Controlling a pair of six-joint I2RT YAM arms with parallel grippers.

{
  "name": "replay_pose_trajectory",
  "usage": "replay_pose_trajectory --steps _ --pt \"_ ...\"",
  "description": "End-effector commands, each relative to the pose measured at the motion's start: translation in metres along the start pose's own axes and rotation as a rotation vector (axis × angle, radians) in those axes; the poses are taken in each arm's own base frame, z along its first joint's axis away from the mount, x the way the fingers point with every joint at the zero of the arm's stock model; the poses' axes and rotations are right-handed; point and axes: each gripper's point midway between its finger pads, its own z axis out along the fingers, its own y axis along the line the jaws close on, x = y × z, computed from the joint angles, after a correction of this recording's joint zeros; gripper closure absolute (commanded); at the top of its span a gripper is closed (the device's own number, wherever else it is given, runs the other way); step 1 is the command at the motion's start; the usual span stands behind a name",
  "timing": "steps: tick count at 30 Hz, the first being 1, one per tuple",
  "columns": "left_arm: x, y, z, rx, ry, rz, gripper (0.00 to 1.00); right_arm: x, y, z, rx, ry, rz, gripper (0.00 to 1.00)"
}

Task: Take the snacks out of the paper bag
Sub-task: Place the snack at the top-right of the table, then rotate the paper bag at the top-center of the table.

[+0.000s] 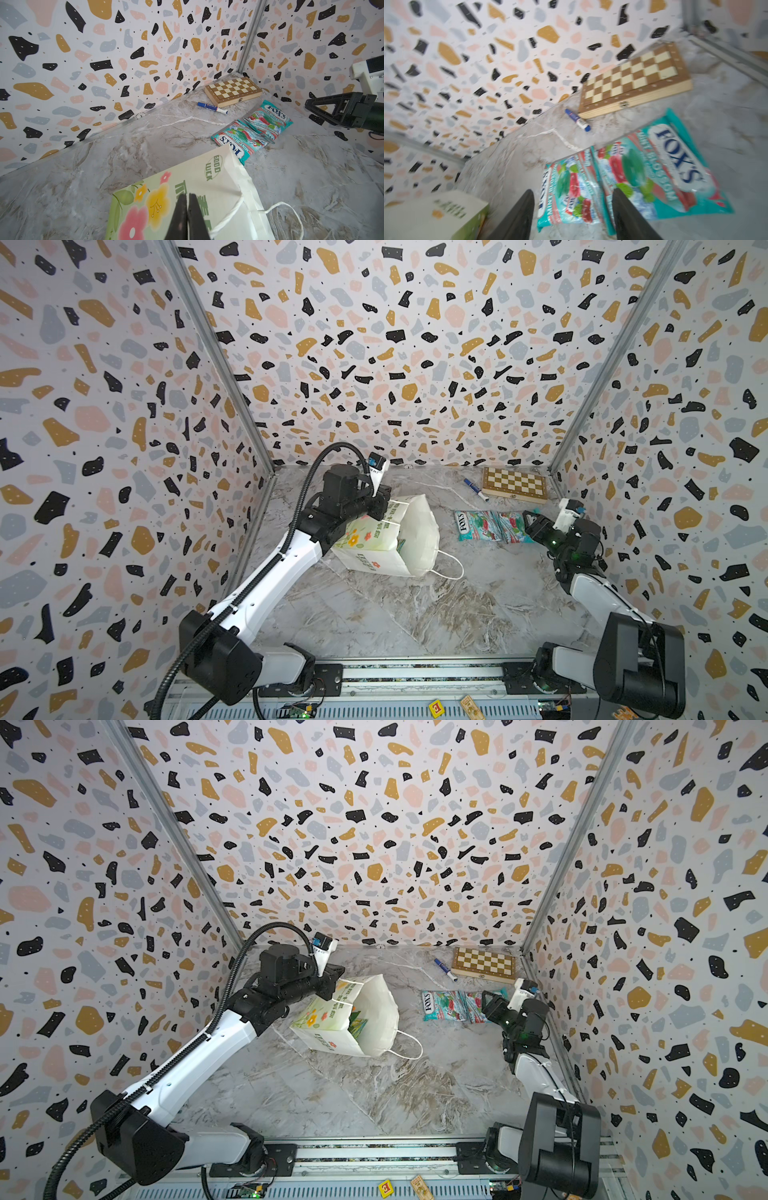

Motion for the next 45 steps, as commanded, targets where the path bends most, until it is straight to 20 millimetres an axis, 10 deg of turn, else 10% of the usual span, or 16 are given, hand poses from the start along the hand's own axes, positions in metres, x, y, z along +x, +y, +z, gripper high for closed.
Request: replay_pose_trajectory --steps 1,5,15,32,41,45 --pt "0.0 -0.02 -0.01 0.074 -0.008 0.041 1.0 0.026 0.057 0.004 -0.212 0.113 -0.099 0.38" --pt "0.006 -0.035 -0.011 0.133 0.015 0.081 1.0 0.075 0.11 0.009 -0.357 0.266 -0.199 0.38" --pt "0.014 -0.034 -0.007 0.131 0.037 0.091 1.0 0.169 0.166 0.01 -0.555 0.502 -0.276 0.37" --pt "0.018 -0.025 -0.005 0.085 0.045 0.094 1.0 0.211 0.19 0.062 -0.643 0.58 -0.121 0.45" --pt "0.009 -0.009 0.006 0.002 0.037 0.069 1.0 0.223 0.204 0.065 -0.677 0.535 0.074 0.99" --pt "-0.001 0.007 0.015 -0.073 0.028 0.058 1.0 0.215 0.201 0.067 -0.622 0.438 0.174 1.0"
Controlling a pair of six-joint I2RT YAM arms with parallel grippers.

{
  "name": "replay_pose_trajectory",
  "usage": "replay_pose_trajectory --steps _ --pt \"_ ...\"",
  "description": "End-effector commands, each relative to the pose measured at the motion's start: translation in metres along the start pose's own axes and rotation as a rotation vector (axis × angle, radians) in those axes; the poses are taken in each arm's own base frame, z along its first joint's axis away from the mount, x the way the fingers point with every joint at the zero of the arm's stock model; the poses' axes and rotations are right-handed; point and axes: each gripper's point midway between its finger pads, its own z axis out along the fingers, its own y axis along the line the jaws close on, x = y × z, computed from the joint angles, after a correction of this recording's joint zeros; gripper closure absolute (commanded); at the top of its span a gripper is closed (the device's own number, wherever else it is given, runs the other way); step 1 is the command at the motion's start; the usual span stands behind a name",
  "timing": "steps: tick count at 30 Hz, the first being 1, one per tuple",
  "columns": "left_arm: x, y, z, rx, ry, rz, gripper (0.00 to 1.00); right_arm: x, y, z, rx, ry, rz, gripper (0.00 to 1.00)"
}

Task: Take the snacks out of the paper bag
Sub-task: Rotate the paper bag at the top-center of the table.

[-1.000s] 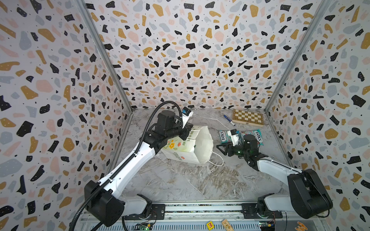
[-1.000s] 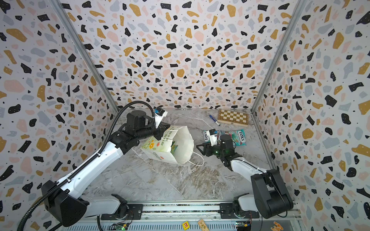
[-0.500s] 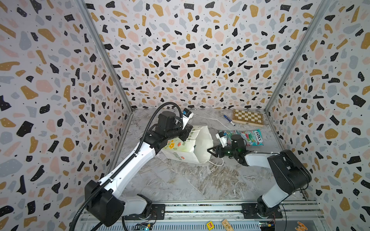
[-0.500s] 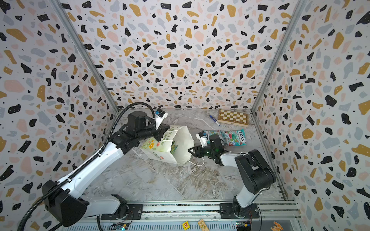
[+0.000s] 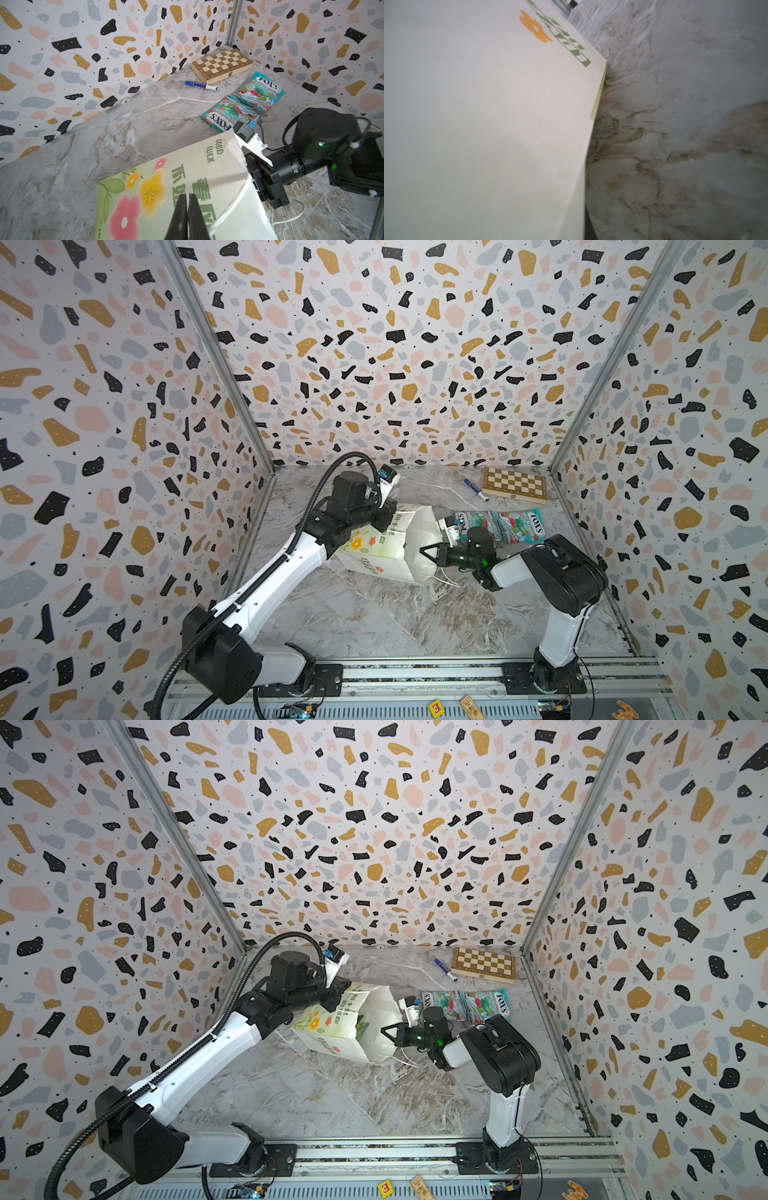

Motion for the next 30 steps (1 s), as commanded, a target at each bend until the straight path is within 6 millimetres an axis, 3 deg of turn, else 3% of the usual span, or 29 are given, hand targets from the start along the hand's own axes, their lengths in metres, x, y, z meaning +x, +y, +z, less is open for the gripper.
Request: replay_pose_trajectory --steps 1,8,15,20,25,26,27,30 --pt "-0.034 0.021 0.0 -0.099 -0.078 -0.003 1.0 -0.028 0.018 -0.006 -0.03 -0.189 0.044 1.0" --pt "-0.063 0.039 0.016 -0.163 -0.098 0.01 1.0 -0.039 0.014 -0.011 0.077 -0.387 0.103 1.0" --pt "-0.092 0.043 0.036 -0.153 -0.115 0.04 1.0 -0.053 0.011 -0.005 0.156 -0.534 0.16 1.0" --pt "-0.11 0.045 0.06 -0.128 -0.111 0.049 1.0 -0.057 0.004 -0.003 0.194 -0.587 0.21 1.0" --pt "-0.121 0.039 0.076 -0.066 -0.083 0.036 1.0 -0.055 0.012 0.005 0.174 -0.567 0.187 1.0" --pt "-0.121 0.039 0.075 -0.066 -0.081 0.034 1.0 -0.054 0.013 0.004 0.177 -0.562 0.176 0.99" --pt "-0.12 0.038 0.073 -0.068 -0.079 0.034 1.0 -0.053 0.012 0.003 0.202 -0.55 0.162 0.91" --pt "-0.116 0.037 0.061 -0.087 -0.08 0.041 1.0 -0.053 0.011 -0.008 0.274 -0.537 0.107 0.63"
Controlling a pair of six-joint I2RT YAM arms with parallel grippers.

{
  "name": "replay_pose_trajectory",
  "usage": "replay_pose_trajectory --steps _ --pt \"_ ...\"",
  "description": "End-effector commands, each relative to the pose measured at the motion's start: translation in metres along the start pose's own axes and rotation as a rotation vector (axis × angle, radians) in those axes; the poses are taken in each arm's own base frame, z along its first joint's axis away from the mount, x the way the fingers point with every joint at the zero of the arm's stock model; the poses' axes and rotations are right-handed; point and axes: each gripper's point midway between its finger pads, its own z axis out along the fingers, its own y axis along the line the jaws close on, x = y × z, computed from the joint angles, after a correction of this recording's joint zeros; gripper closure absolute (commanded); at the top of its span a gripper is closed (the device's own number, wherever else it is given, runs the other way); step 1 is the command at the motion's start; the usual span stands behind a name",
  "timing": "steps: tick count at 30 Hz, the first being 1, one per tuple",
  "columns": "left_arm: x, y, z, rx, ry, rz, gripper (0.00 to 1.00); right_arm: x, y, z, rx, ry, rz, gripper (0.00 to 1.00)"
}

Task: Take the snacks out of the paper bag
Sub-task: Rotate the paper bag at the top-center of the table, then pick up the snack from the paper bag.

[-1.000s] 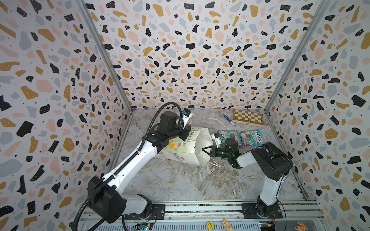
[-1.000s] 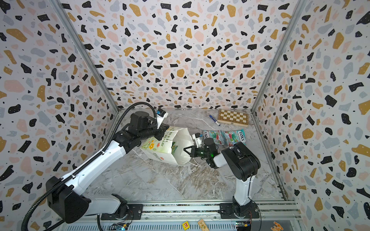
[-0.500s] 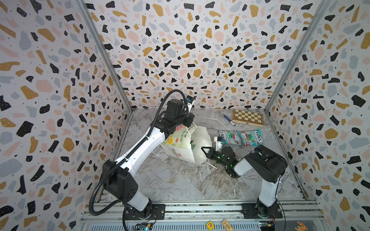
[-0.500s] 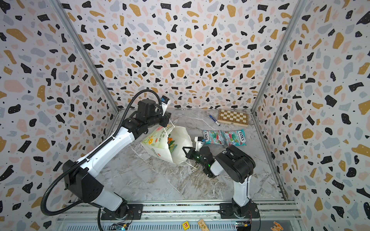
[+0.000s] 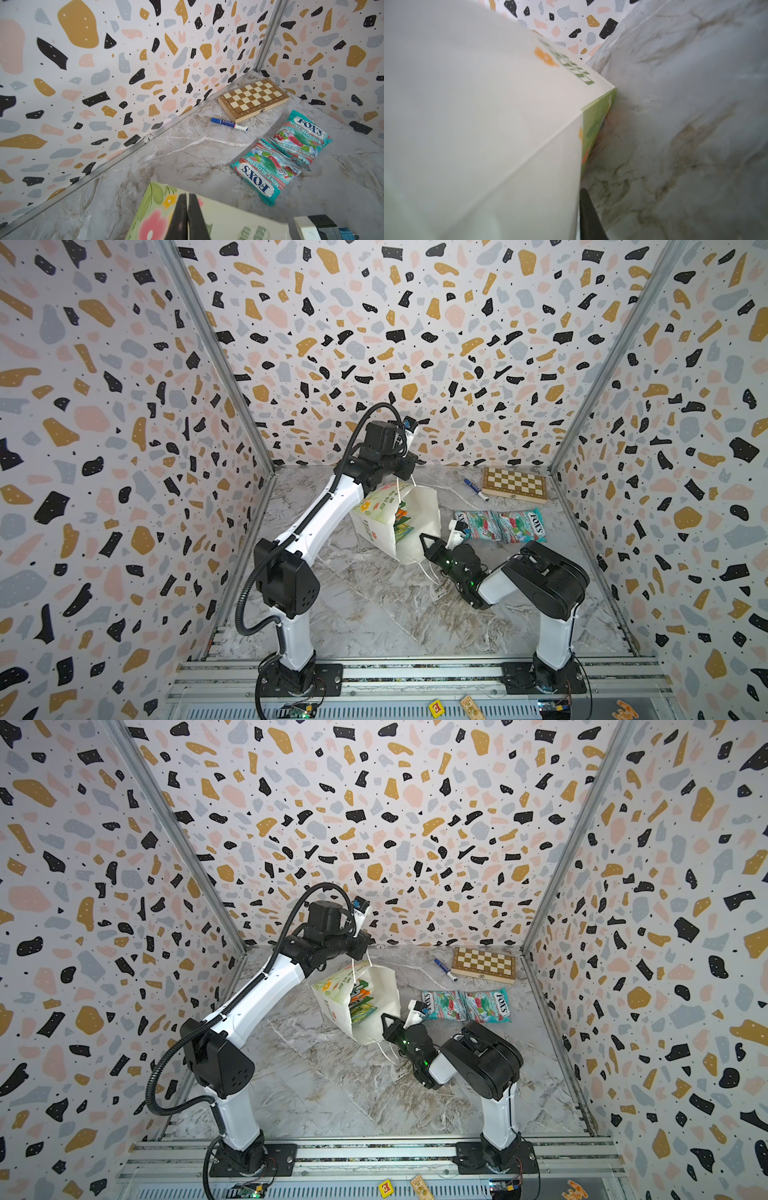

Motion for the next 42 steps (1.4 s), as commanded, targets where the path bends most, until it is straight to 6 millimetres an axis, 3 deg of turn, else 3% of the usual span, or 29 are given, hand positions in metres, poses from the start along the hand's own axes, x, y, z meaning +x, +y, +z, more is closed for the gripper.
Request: replay_pose_trajectory --steps 1,5,10,13,16,19,24,35,42 --pt "-0.015 0.0 -0.028 -0.018 -0.055 0.014 1.0 -0.016 0.012 -0.011 0.033 -0.035 -0.091 0.55" --pt "-0.009 0.0 -0.049 -0.047 -0.061 0.012 1.0 -0.026 0.013 -0.029 0.087 -0.033 -0.209 0.42" --pt "0.0 -0.002 -0.074 -0.067 -0.101 -0.01 1.0 -0.043 0.017 -0.055 0.155 -0.034 -0.343 0.38" --pt "0.004 -0.005 -0.083 -0.062 -0.124 -0.014 1.0 -0.051 0.035 -0.062 0.135 -0.016 -0.432 0.37" --pt "0.01 -0.008 -0.087 -0.055 -0.14 -0.017 1.0 -0.043 0.063 -0.056 0.045 0.09 -0.503 0.37" --pt "0.013 -0.012 -0.09 -0.039 -0.153 -0.016 1.0 -0.018 0.092 -0.047 -0.093 0.249 -0.535 0.37" --pt "0.018 -0.019 -0.093 -0.004 -0.164 -0.021 1.0 0.002 0.128 -0.043 -0.268 0.343 -0.483 0.4" --pt "0.018 -0.023 -0.104 0.011 -0.215 -0.023 1.0 0.035 0.111 0.004 -0.207 0.508 -0.365 0.48" --pt "0.017 -0.026 -0.106 0.026 -0.217 -0.021 1.0 0.032 0.097 0.027 -0.111 0.482 -0.303 0.53"
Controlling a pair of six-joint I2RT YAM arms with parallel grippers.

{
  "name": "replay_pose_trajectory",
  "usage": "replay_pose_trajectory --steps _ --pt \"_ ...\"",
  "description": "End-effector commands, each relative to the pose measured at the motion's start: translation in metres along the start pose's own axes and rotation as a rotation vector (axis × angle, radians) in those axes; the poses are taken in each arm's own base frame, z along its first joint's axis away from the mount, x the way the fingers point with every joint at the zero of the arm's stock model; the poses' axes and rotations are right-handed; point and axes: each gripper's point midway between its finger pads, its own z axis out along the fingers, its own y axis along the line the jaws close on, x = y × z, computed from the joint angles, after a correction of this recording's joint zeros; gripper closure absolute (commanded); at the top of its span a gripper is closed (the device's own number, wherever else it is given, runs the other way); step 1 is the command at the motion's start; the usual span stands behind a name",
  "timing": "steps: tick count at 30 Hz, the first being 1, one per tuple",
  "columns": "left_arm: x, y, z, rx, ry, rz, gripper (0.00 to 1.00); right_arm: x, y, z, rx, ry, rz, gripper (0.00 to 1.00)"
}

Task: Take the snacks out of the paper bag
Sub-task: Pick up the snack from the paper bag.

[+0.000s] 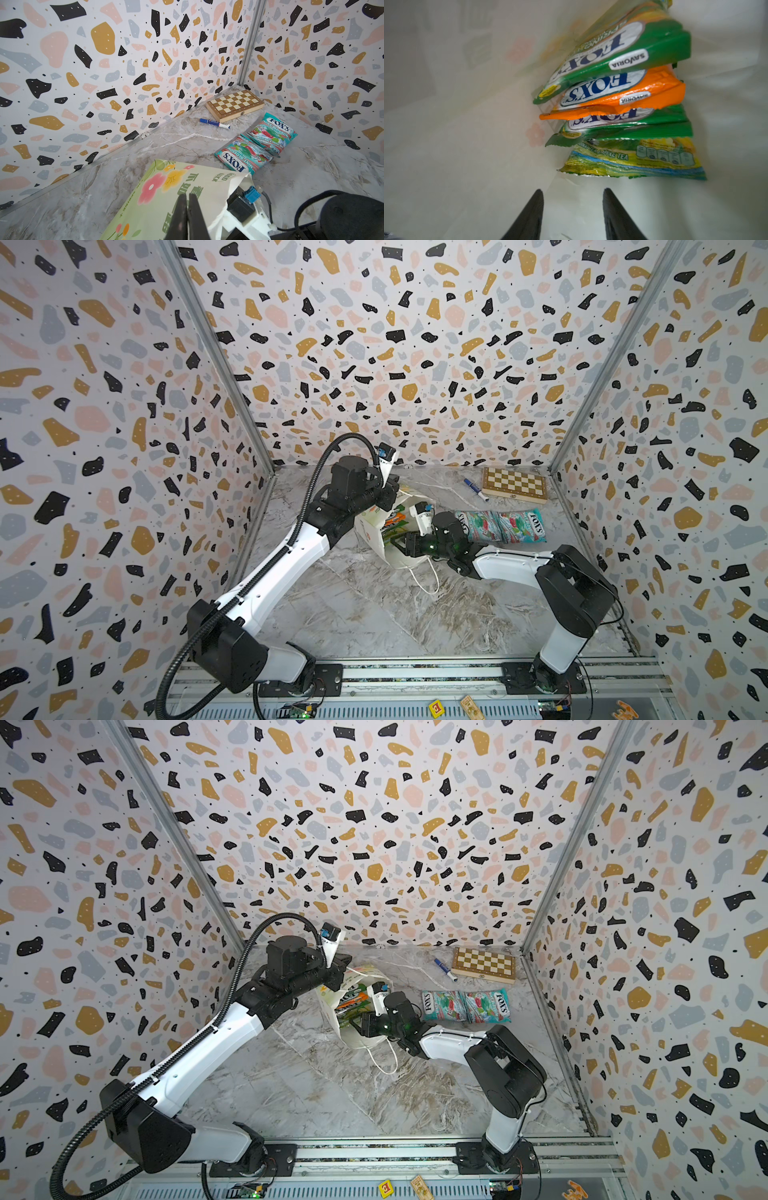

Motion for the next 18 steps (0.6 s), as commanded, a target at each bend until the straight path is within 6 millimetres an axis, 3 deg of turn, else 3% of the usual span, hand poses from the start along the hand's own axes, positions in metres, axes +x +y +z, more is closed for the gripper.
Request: replay_pose_trajectory --steps 1,7,18 --pt "-0.016 -0.004 -0.007 0.016 -0.066 0.005 1.0 -0.024 0.006 0.005 0.02 -0.051 0.052 0.53" --pt "-0.015 -0.004 -0.007 0.017 -0.064 0.004 1.0 -0.041 0.013 0.014 -0.048 -0.123 0.143 0.55" --pt "-0.014 -0.006 -0.007 0.024 -0.062 0.004 1.0 -0.063 0.022 0.0 -0.144 -0.249 0.253 0.58"
